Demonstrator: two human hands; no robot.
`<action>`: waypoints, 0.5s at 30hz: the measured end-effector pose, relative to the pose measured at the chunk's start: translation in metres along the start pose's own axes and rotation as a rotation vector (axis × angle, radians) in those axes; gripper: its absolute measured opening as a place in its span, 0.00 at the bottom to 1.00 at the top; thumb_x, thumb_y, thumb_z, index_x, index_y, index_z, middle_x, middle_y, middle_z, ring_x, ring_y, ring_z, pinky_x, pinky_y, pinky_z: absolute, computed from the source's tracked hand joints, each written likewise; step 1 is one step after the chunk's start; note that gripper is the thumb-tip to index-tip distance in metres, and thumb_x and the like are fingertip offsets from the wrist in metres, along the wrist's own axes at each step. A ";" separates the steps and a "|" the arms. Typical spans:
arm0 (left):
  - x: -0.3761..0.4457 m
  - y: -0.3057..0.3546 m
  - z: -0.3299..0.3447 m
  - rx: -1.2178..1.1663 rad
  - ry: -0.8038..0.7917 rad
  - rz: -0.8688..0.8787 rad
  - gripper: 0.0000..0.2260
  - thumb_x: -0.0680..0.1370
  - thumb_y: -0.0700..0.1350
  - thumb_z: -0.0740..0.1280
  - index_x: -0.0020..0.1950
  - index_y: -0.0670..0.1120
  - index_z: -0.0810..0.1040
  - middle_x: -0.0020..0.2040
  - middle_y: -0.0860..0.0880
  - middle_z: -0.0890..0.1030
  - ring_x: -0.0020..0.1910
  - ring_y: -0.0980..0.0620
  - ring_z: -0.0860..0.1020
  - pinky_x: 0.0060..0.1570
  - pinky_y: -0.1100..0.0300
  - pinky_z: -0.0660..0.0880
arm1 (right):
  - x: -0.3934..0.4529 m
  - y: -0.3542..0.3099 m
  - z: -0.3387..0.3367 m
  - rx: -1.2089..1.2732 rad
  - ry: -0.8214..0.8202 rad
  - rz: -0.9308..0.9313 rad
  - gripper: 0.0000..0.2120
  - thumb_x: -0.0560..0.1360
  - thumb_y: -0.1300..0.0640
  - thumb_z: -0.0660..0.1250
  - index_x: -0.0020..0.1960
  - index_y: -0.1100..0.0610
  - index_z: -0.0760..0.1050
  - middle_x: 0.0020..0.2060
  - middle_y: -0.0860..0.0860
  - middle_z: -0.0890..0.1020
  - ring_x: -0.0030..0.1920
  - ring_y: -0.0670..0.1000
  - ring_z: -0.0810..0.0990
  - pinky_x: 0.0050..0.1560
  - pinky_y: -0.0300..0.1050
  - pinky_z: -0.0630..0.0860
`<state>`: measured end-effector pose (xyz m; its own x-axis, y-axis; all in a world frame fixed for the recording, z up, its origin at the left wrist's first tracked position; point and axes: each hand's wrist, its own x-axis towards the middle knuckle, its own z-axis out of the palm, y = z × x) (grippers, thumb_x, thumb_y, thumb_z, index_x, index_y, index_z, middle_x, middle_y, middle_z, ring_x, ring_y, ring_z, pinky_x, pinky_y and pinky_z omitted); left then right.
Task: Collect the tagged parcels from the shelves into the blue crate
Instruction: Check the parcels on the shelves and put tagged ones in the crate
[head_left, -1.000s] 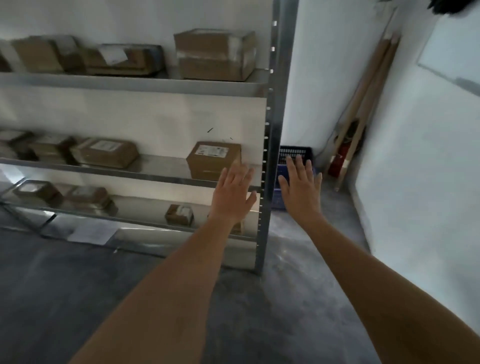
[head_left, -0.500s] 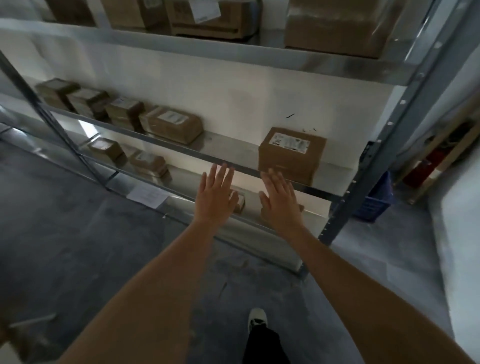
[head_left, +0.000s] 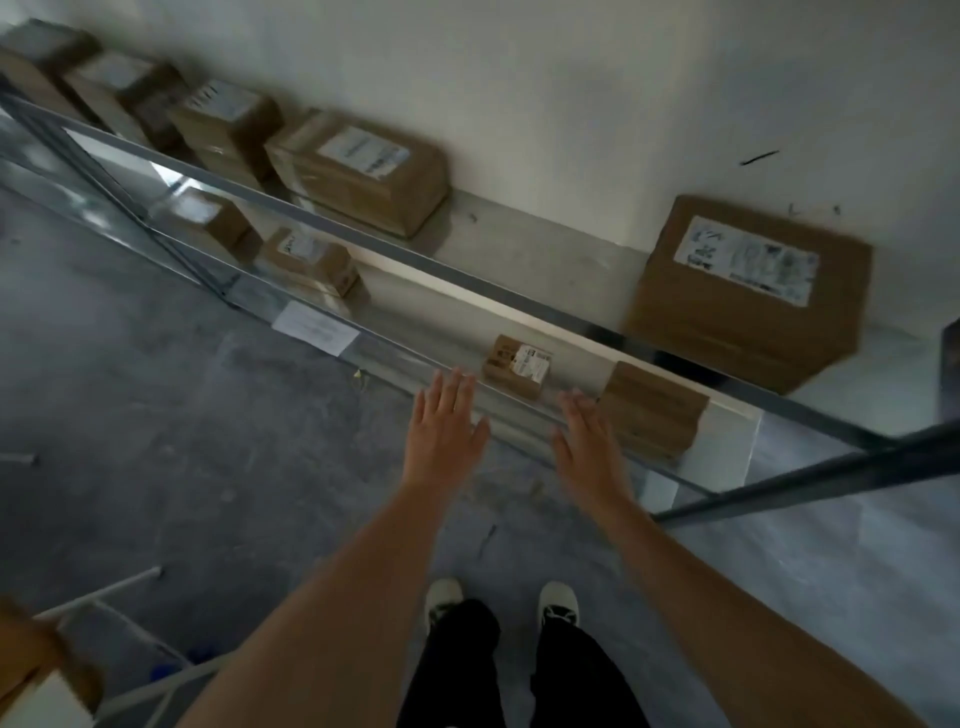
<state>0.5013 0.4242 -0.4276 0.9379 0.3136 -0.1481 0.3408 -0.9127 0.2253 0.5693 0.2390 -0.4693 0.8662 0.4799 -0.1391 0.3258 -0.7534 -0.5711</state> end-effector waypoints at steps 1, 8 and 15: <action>0.009 -0.009 0.009 -0.015 -0.031 -0.006 0.28 0.82 0.54 0.54 0.79 0.46 0.50 0.79 0.47 0.51 0.78 0.47 0.46 0.76 0.50 0.43 | 0.009 0.003 0.011 0.022 -0.019 0.036 0.24 0.83 0.52 0.55 0.77 0.57 0.58 0.76 0.57 0.62 0.76 0.56 0.58 0.75 0.53 0.59; 0.060 -0.092 0.081 0.015 -0.241 0.049 0.28 0.82 0.54 0.53 0.79 0.47 0.47 0.80 0.48 0.48 0.78 0.48 0.43 0.75 0.53 0.41 | 0.053 0.000 0.095 0.296 0.037 0.431 0.26 0.83 0.47 0.52 0.79 0.53 0.53 0.77 0.54 0.58 0.76 0.55 0.59 0.73 0.54 0.62; 0.153 -0.133 0.178 -0.319 -0.274 -0.133 0.28 0.81 0.50 0.58 0.78 0.44 0.53 0.79 0.44 0.54 0.78 0.46 0.52 0.76 0.52 0.51 | 0.128 0.043 0.178 0.554 0.101 0.807 0.27 0.83 0.49 0.55 0.79 0.55 0.53 0.77 0.54 0.60 0.75 0.56 0.61 0.73 0.52 0.58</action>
<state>0.5878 0.5470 -0.6515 0.8474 0.3029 -0.4361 0.5007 -0.7292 0.4664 0.6269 0.3485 -0.6557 0.7873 -0.1465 -0.5989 -0.5794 -0.5080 -0.6374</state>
